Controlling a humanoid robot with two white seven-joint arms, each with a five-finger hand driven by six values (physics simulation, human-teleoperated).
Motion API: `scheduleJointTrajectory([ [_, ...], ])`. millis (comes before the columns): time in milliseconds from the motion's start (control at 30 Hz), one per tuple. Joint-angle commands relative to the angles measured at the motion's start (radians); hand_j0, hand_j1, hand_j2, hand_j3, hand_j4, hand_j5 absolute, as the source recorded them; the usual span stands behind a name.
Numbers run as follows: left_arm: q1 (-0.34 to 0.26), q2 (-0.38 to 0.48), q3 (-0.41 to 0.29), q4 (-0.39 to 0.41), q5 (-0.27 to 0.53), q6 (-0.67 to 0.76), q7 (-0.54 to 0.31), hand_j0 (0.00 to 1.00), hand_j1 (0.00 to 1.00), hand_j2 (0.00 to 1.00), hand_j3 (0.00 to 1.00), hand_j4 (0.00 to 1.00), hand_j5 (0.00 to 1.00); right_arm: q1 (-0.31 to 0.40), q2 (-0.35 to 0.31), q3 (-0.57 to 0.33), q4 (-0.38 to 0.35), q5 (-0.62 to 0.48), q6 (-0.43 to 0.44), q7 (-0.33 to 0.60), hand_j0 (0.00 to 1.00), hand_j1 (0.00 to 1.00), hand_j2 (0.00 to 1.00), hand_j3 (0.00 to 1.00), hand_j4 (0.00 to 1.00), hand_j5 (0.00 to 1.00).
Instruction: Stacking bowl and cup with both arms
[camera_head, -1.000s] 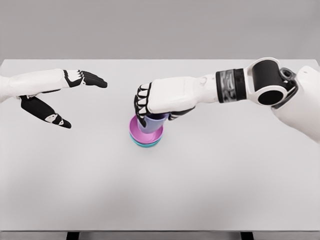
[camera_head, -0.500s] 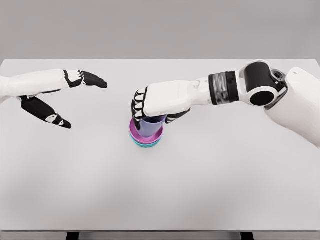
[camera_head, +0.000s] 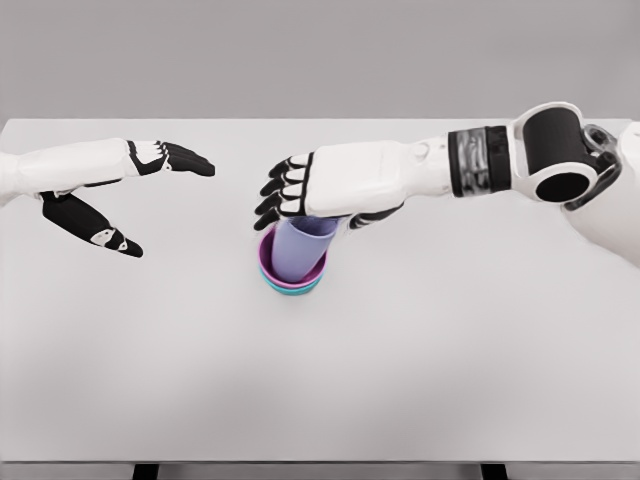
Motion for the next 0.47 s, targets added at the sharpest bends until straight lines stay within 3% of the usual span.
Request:
scheduleJointTrajectory([
  [0,0.000,0.001,0.001,0.000,0.008,0.003,0.000,1.00,1.00,1.00,1.00,1.00,1.00,0.000,-0.070,-0.081,-0.044,-0.010,0.003,-0.001,1.00,1.00,1.00,1.00,1.00,1.00],
  [33,0.000,0.001,0.001,0.000,0.008,0.003,0.000,1.00,1.00,1.00,1.00,1.00,1.00,0.011,-0.139,-0.156,-0.055,-0.014,0.003,-0.001,1.00,1.00,1.00,1.00,1.00,1.00],
  [100,0.000,0.001,0.001,0.000,0.008,0.003,0.000,1.00,1.00,1.00,1.00,1.00,1.00,0.052,-0.262,-0.219,-0.044,-0.056,0.003,-0.001,1.00,1.00,1.00,1.00,1.00,1.00],
  [133,0.000,0.002,0.001,0.000,0.008,0.003,0.000,1.00,1.00,1.00,1.00,1.00,1.00,0.127,-0.351,-0.256,-0.029,-0.077,0.003,-0.001,1.00,1.00,1.00,1.00,1.00,1.00],
  [167,0.000,0.002,0.001,0.000,0.008,0.003,0.000,1.00,1.00,1.00,1.00,1.00,1.00,0.175,-0.375,-0.280,-0.003,-0.082,0.003,-0.001,1.00,1.00,1.00,1.00,1.00,1.00],
  [233,0.000,0.002,0.001,0.000,0.008,0.003,0.000,1.00,1.00,1.00,1.00,1.00,1.00,0.235,-0.381,-0.303,0.033,-0.079,0.003,-0.001,1.00,1.00,1.00,1.00,1.00,1.00],
  [433,0.006,0.004,0.001,0.000,0.008,0.003,0.000,1.00,1.00,1.00,1.00,1.00,1.00,0.242,-0.372,-0.300,0.034,-0.079,0.003,-0.001,1.00,1.00,1.00,1.00,1.00,1.00],
])
